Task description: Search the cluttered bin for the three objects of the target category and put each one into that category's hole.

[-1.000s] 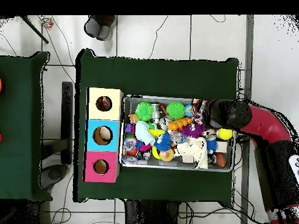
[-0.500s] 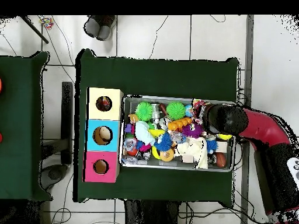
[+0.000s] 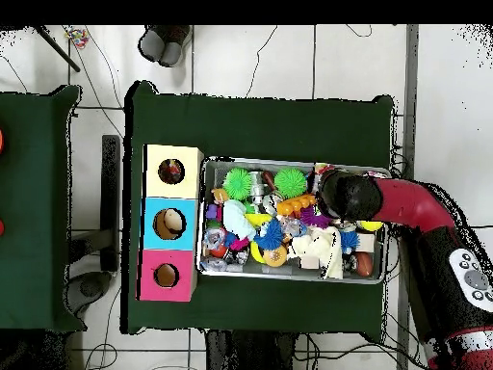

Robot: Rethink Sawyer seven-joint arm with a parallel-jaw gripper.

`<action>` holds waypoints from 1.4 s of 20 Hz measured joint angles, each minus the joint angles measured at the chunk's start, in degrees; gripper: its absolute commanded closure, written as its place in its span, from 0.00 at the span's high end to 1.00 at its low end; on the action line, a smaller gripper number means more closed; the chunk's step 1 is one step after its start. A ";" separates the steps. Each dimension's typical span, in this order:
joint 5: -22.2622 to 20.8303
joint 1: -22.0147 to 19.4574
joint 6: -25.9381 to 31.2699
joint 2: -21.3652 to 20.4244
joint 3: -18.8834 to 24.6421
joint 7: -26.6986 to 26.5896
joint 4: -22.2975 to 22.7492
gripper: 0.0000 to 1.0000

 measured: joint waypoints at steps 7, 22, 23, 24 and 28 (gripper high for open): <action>-1.19 -0.61 -4.65 2.94 0.00 0.00 0.06 1.00; -1.15 -8.24 -8.95 3.19 2.86 0.00 7.13 1.00; -1.16 -8.21 -9.14 3.19 2.83 0.00 7.28 1.00; -1.28 -8.13 -9.70 3.26 2.65 0.00 7.59 1.00; -1.72 -8.09 -11.16 3.43 2.41 0.00 7.88 1.00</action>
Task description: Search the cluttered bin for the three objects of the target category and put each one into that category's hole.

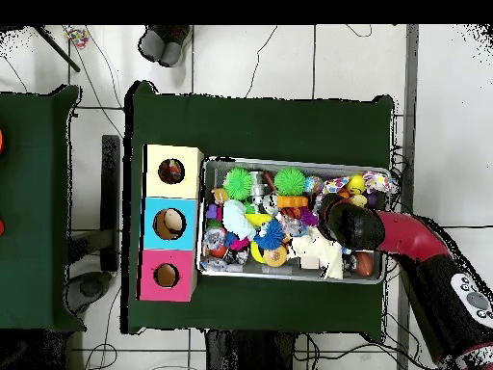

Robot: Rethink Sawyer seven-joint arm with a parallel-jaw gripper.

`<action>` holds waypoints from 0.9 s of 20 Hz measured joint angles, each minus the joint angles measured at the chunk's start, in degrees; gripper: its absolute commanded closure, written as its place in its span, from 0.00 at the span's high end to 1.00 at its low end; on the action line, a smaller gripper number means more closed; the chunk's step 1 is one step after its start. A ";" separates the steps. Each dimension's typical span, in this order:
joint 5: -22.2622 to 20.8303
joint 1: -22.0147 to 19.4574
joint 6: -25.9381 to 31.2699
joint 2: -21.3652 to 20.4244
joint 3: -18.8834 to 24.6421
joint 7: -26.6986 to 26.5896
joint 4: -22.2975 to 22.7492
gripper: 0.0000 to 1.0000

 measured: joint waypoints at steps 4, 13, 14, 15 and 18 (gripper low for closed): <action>0.00 0.01 -0.52 0.06 -0.09 0.00 0.51 0.00; 0.02 -0.47 -0.54 0.14 -0.08 0.00 0.90 0.00; 0.02 -0.57 -0.54 0.18 -0.07 0.00 0.89 0.00; 0.04 -0.84 -0.54 0.26 -0.02 0.00 0.89 0.00; 0.04 -1.34 -0.55 0.48 0.03 0.00 0.89 0.00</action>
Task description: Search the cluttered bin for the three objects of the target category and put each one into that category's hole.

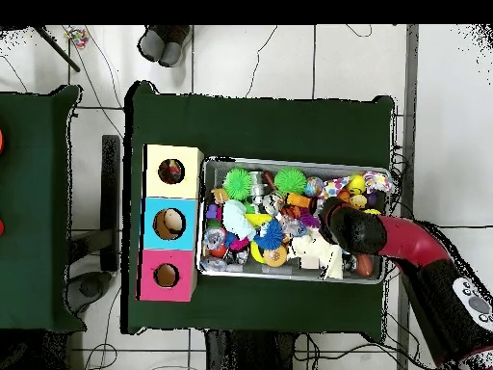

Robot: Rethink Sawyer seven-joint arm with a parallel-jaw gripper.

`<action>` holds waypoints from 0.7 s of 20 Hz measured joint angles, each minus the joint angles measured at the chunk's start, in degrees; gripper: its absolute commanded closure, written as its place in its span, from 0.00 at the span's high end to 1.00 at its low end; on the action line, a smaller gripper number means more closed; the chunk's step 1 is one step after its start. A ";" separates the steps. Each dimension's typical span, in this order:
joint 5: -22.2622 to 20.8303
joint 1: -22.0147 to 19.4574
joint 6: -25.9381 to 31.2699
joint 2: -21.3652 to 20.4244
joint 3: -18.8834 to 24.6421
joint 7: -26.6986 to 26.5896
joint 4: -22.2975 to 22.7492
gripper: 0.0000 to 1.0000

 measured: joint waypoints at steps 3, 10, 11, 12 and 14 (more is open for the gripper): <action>-0.01 -0.23 0.00 0.02 0.04 0.00 0.07 0.00; 0.53 -0.28 0.41 -4.61 0.60 0.00 3.82 0.00; 1.00 -0.33 0.86 -5.99 0.83 0.00 4.77 0.00; 1.61 -0.39 1.45 -7.46 1.13 0.00 5.67 0.00; 3.69 -0.57 3.79 -11.52 2.15 0.00 7.91 0.00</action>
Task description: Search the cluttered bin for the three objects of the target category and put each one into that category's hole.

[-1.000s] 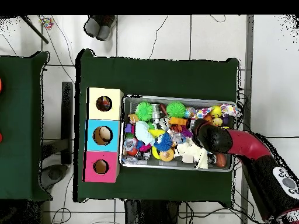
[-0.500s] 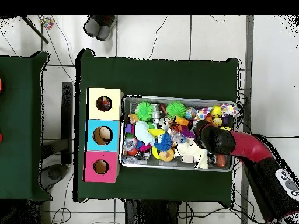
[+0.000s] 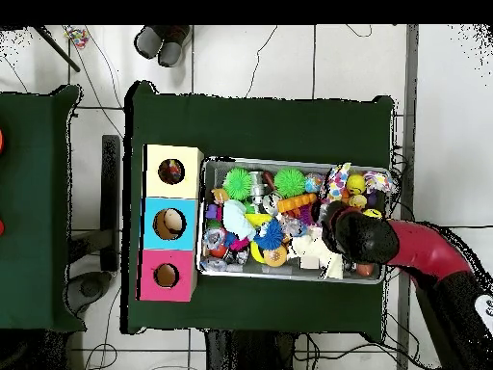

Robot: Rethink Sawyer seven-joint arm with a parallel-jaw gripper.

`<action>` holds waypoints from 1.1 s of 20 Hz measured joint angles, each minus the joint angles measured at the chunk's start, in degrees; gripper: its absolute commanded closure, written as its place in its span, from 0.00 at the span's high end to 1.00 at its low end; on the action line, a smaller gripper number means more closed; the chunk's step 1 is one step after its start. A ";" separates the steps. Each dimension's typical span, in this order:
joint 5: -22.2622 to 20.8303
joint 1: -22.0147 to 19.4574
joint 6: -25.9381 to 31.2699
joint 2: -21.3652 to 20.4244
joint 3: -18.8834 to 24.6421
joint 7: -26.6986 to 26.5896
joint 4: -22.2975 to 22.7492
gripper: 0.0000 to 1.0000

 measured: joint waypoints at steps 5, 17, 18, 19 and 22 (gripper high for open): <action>5.26 -0.02 6.05 -8.19 1.97 0.00 2.65 0.00; 10.22 6.36 14.29 -18.78 2.32 0.00 1.87 0.00; 10.04 7.96 14.06 -18.43 1.91 0.00 1.74 0.00; 9.82 9.09 13.82 -18.14 1.54 0.00 1.72 0.00; 8.47 14.82 11.75 -16.75 -1.14 0.37 1.79 0.00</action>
